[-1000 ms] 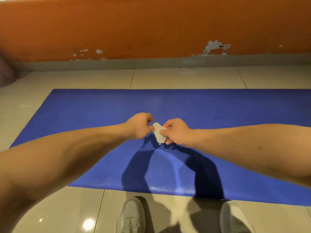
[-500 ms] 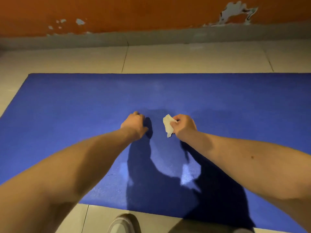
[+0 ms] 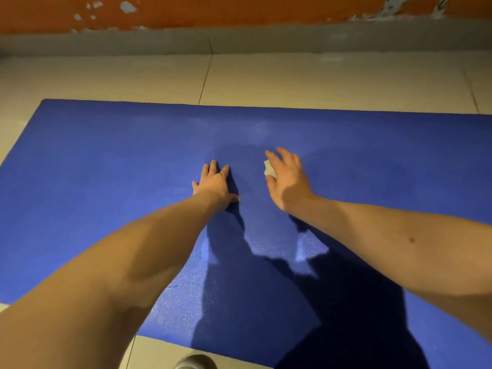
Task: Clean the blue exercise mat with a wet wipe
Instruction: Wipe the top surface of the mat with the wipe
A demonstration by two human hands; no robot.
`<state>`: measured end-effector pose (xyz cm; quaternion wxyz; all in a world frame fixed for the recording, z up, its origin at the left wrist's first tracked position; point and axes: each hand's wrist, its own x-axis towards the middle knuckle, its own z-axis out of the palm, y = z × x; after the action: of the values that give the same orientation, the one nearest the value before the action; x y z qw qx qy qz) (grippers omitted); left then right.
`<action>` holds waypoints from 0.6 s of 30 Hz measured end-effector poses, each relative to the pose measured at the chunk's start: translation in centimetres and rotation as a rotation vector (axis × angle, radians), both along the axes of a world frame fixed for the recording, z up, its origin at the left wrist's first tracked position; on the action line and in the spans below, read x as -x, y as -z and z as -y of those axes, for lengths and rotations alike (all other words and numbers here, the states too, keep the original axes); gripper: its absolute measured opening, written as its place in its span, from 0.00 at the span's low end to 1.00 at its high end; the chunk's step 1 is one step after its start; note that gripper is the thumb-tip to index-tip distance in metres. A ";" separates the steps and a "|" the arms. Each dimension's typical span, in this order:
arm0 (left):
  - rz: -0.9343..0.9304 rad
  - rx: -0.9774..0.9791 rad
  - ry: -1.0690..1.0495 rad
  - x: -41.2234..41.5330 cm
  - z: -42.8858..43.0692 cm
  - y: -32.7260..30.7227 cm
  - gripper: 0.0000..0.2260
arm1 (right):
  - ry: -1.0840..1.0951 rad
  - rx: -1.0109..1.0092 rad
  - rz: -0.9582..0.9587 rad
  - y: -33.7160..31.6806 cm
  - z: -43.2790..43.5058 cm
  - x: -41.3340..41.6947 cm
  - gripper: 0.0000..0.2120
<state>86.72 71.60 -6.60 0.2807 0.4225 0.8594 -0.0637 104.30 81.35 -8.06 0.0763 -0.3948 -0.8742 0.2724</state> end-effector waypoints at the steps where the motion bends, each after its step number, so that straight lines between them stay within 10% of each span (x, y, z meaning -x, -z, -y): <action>1: 0.012 -0.007 -0.010 0.0 0.1 0.2 0.45 | -0.114 -0.056 0.044 0.7 0.4 -0.2 0.27; 9: 0.008 0.012 -0.002 0.2 0.2 0.3 0.45 | -0.107 -0.148 0.395 3.6 2.0 -0.4 0.34; 18: -0.076 0.033 0.011 2.6 1.0 0.2 0.55 | -0.361 -0.174 0.339 3.1 4.5 4.7 0.35</action>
<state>84.09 70.57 -6.75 0.2544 0.4198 0.8660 -0.0955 99.64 76.89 -11.11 -0.0873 -0.2645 -0.9509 0.1352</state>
